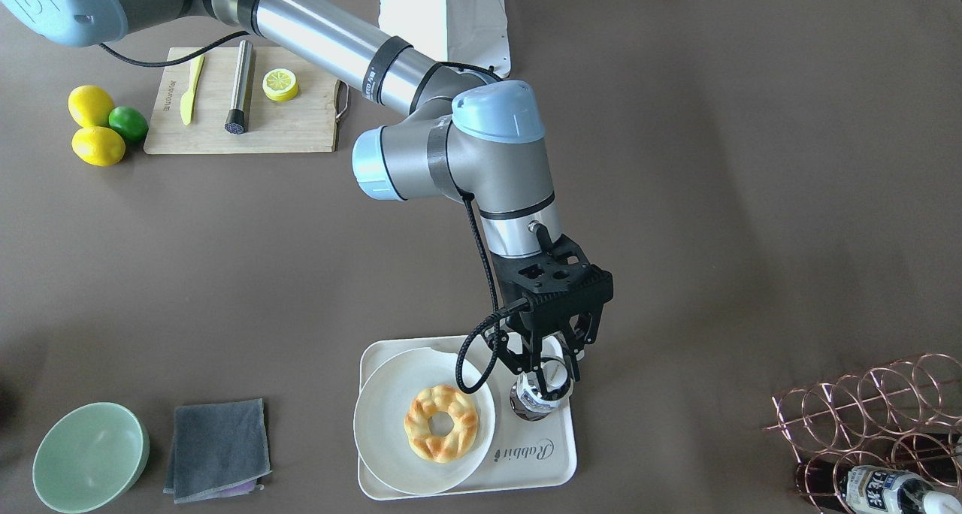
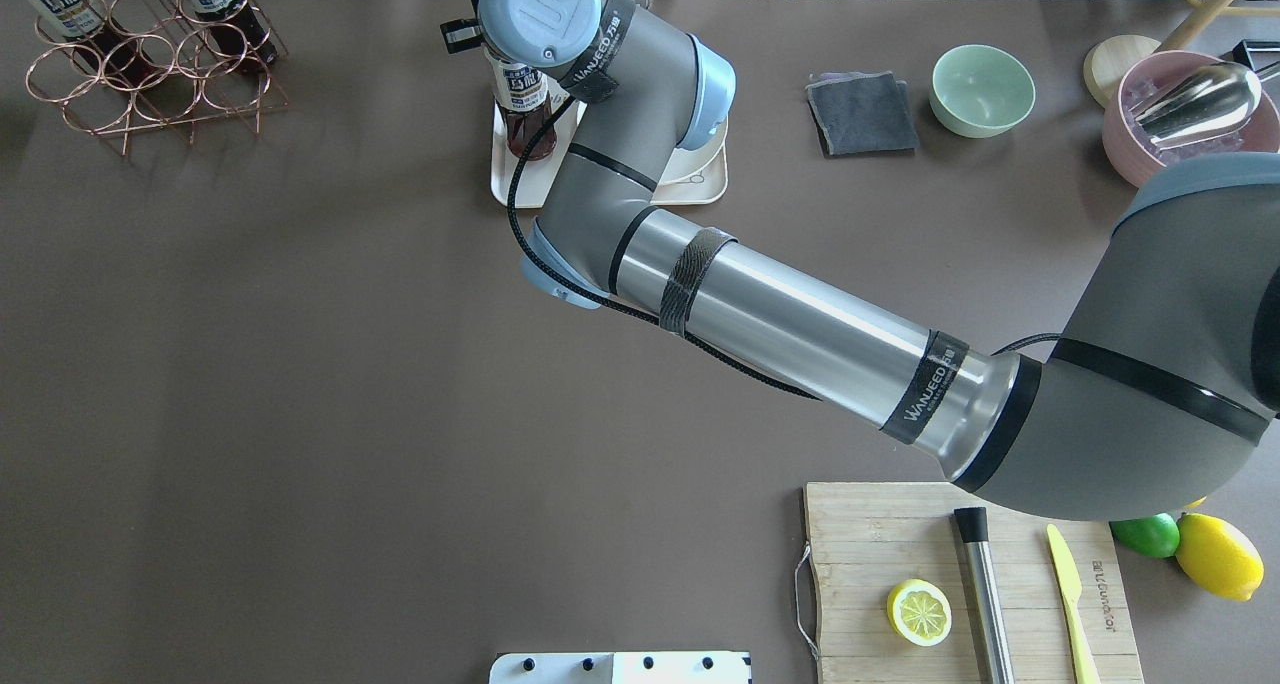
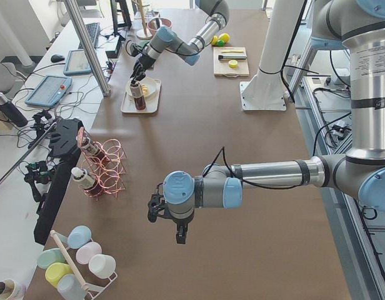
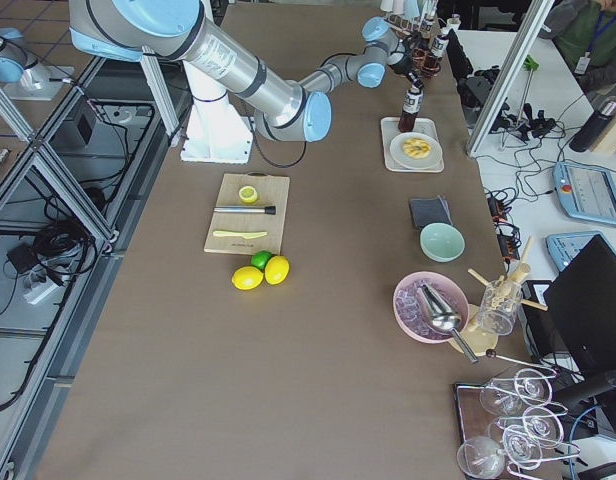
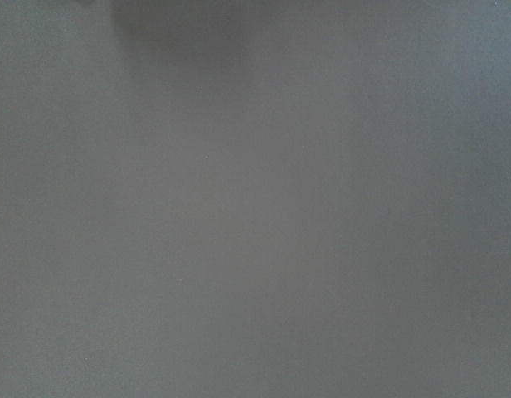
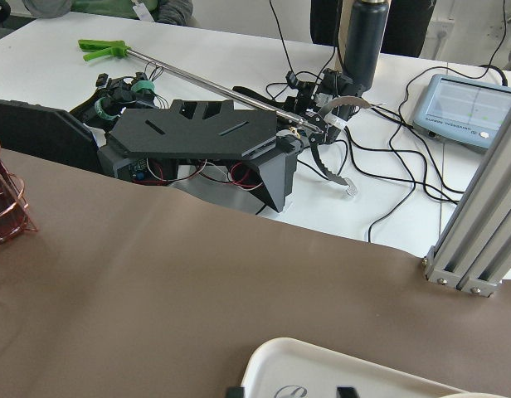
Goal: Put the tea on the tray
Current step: 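Lower the bottle onto the tray beside the plate and open the right gripper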
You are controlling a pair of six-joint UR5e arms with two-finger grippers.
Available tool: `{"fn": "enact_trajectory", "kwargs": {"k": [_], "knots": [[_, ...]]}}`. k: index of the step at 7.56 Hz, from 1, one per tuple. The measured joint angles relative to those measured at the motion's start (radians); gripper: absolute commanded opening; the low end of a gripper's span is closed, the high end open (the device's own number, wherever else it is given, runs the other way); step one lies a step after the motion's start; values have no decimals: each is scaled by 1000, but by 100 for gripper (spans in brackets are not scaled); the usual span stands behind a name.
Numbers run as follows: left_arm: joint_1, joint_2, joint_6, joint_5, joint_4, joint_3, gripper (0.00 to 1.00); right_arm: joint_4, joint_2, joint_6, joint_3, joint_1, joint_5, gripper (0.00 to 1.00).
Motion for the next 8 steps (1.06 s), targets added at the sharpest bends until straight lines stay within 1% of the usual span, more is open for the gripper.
{"fn": "enact_trajectory", "kwargs": {"k": [3,4,5,6,7,8], "knots": [[-3,6,4,-1,-1,-1,99,-5,-6,2,27,1,-13,100],[-5,8,5,-1,0,-2,99,-12,-7,2,53,17,18,100],[-17,10,5,-2,0,-3,99,-47,-18,1,106,42,79,100],[-36,13,6,-2,0,-5,99,-128,-66,-1,215,81,162,100],[-55,21,6,-2,0,-8,99,-226,-154,-4,362,137,269,100],[-64,32,5,-2,2,-8,99,-305,-251,-14,481,204,388,100]]}}
